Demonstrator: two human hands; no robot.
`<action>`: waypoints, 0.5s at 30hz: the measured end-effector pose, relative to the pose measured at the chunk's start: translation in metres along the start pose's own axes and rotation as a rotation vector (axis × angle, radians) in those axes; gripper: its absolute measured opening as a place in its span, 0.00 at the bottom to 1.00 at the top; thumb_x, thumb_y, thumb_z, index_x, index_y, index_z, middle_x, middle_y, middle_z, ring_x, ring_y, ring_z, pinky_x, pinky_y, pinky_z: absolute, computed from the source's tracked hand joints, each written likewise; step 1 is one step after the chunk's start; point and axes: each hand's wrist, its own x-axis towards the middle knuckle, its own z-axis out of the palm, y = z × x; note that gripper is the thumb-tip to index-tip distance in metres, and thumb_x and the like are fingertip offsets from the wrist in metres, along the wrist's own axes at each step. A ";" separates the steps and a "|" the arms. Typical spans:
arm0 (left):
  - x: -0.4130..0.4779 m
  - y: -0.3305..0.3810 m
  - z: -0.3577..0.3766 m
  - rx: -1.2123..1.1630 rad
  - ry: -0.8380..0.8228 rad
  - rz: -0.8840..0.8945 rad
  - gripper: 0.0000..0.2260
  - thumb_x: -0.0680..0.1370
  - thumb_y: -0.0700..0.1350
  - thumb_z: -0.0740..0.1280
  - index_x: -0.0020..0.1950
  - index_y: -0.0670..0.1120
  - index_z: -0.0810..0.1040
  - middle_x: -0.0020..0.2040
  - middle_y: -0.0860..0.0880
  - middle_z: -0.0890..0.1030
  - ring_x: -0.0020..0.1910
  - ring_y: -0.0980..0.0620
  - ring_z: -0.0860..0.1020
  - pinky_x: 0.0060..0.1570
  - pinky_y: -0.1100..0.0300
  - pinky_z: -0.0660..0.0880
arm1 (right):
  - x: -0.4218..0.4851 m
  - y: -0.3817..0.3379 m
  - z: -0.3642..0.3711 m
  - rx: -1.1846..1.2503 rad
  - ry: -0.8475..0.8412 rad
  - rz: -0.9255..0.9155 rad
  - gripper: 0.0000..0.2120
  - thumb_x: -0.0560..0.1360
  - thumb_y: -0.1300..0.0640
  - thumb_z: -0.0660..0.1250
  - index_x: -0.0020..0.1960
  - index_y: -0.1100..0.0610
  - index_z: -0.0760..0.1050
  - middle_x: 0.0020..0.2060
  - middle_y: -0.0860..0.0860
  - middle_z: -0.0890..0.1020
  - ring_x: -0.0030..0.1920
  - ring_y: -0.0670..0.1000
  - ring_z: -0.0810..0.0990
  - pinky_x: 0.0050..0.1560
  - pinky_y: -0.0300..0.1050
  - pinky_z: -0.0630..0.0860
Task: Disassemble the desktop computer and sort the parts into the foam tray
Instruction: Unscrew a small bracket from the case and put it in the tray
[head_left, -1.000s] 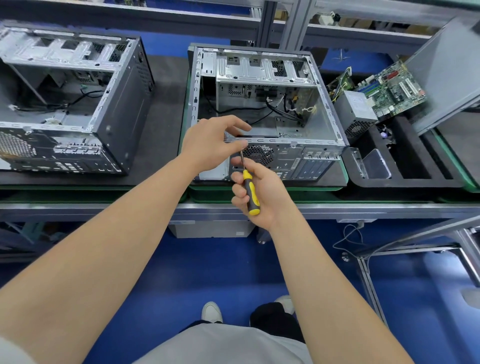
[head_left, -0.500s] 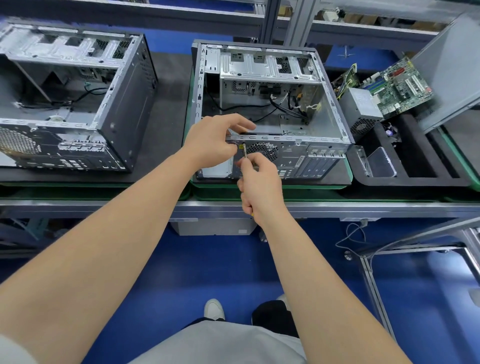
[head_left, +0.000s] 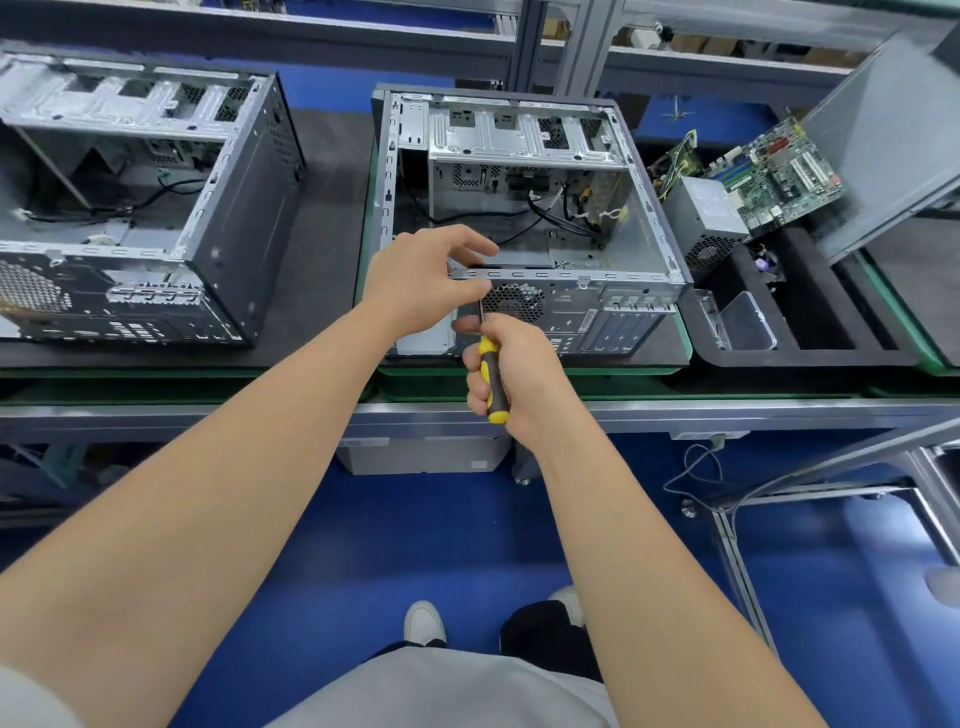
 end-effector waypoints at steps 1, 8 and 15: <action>0.000 0.000 -0.001 -0.005 -0.001 -0.004 0.14 0.75 0.57 0.72 0.61 0.64 0.80 0.50 0.64 0.83 0.48 0.60 0.78 0.48 0.57 0.75 | 0.000 0.000 -0.003 0.105 -0.089 0.020 0.14 0.86 0.55 0.56 0.59 0.59 0.78 0.31 0.52 0.73 0.24 0.49 0.67 0.23 0.40 0.65; 0.000 -0.001 -0.005 -0.003 -0.052 -0.010 0.13 0.77 0.52 0.71 0.61 0.64 0.80 0.52 0.63 0.83 0.48 0.60 0.79 0.52 0.53 0.78 | -0.006 0.014 0.000 0.885 -0.469 0.255 0.14 0.87 0.54 0.55 0.53 0.60 0.76 0.28 0.49 0.68 0.15 0.45 0.64 0.15 0.35 0.60; 0.000 -0.002 -0.010 0.027 -0.149 0.000 0.30 0.70 0.35 0.64 0.64 0.63 0.78 0.58 0.62 0.82 0.58 0.55 0.79 0.54 0.48 0.79 | -0.006 0.007 0.009 0.388 -0.129 0.072 0.09 0.87 0.56 0.56 0.56 0.57 0.74 0.29 0.49 0.68 0.19 0.45 0.59 0.17 0.37 0.58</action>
